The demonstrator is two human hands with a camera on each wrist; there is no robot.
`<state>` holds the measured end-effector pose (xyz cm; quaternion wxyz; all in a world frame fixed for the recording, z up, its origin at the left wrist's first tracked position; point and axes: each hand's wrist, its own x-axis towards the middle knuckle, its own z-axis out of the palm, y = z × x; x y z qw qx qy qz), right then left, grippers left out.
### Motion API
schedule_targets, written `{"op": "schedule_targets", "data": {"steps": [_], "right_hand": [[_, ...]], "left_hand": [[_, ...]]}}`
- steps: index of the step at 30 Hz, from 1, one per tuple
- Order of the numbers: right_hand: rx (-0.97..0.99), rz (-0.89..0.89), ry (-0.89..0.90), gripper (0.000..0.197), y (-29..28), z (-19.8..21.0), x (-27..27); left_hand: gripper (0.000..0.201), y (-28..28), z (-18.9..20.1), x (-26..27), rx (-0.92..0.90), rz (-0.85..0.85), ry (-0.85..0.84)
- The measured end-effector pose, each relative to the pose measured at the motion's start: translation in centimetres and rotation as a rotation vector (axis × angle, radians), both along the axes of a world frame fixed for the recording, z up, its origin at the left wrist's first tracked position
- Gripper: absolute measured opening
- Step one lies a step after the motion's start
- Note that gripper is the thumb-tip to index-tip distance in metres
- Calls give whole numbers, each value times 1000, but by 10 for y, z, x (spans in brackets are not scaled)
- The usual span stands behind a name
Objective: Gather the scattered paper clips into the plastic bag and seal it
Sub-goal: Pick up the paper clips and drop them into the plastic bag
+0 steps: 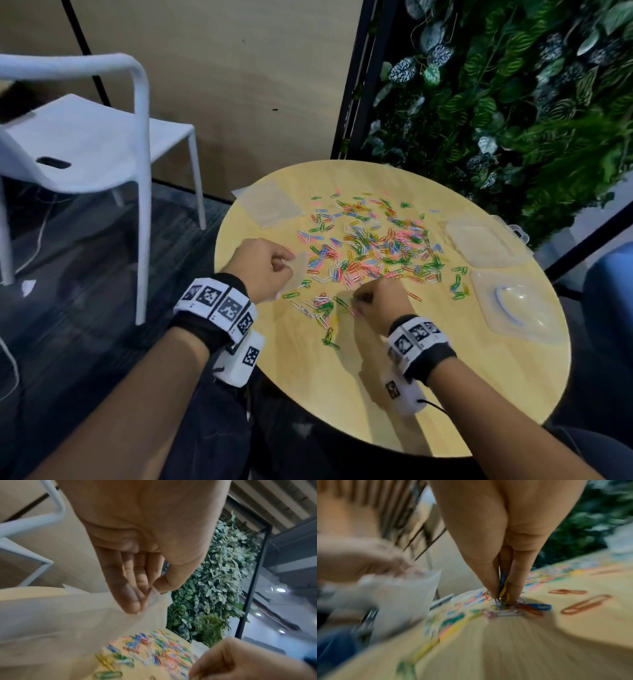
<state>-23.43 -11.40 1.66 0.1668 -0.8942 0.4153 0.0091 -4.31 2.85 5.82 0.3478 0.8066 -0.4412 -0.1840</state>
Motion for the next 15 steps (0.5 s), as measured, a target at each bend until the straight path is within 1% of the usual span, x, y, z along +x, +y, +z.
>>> {"op": "schedule_targets", "data": {"steps": [2,3,4,6,8,9,10,11,13,15], "right_hand": [[99,-147,-145,12,-14,-2,-13],[190,-238,-256,12,-19,-3,-19],[331,-345,-413,14,-22,-2,-23],[717,-496,-742,24,-20,3,-26],[1090,-516,-966,30,-9,17,-20],[1221,-503,-1039,29,-3,22,-15],[1315,-483,-1088,29,2,27,-10],[1367,-468,-1112,29,6,29,-3],[1369,-451,-1095,28,16,30,12],[1315,-452,-1035,20,24,28,26]], "left_hand": [[25,-7,-4,-10,34,-36,-23],[23,-10,-5,-13,34,-41,-30],[21,-12,-7,-15,30,-40,-23],[18,-16,-10,-15,19,-32,26],[15,-20,-12,-15,-1,-34,72],[14,-21,-12,-15,-16,-33,92],[12,-22,-12,-16,-29,-32,118],[11,-23,-11,-17,-43,-33,145],[10,-24,-10,-20,-69,-38,204],[10,-25,-9,-23,-94,-36,260]]}}
